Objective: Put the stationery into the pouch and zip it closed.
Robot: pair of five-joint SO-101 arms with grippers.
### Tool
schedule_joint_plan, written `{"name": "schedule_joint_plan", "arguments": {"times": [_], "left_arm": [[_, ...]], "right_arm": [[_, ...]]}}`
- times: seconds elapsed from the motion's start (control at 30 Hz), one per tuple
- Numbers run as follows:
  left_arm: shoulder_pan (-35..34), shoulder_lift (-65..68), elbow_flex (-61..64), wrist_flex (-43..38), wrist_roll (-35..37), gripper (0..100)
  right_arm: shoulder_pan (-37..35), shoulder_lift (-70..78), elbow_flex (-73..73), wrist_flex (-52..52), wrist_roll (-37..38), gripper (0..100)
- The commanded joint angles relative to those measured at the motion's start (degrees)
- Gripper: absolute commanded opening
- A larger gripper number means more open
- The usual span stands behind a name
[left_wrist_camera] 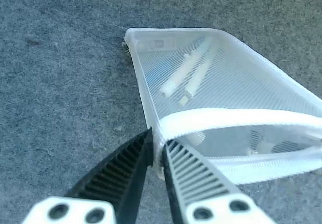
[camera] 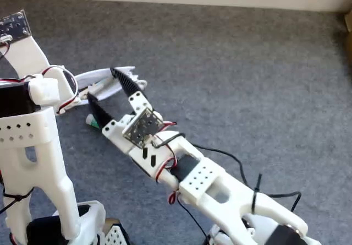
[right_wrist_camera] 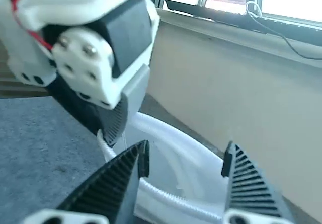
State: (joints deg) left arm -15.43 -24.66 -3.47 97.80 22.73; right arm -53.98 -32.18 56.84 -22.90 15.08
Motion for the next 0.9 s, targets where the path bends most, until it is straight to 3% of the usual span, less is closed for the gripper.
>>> {"name": "schedule_joint_plan", "arguments": {"times": [0.0,0.17,0.37,0.87], "left_arm": [[-0.48,-0.57,-0.31,-1.05,0.09,1],[-1.01,-0.66,-0.40,-1.05,0.09,1],[-6.99,-1.01,-0.92,-1.14,0.09,1],[-17.63,-1.10,-0.48,-2.29,0.09,1]], "right_arm": [[-0.92,-5.76,-0.22,5.67,0.35,22.4],[-0.48,-8.57,-0.22,12.97,0.35,22.4],[1.89,-10.86,-0.22,20.79,0.44,22.4],[5.49,-21.23,4.79,21.23,0.62,22.4]]}}
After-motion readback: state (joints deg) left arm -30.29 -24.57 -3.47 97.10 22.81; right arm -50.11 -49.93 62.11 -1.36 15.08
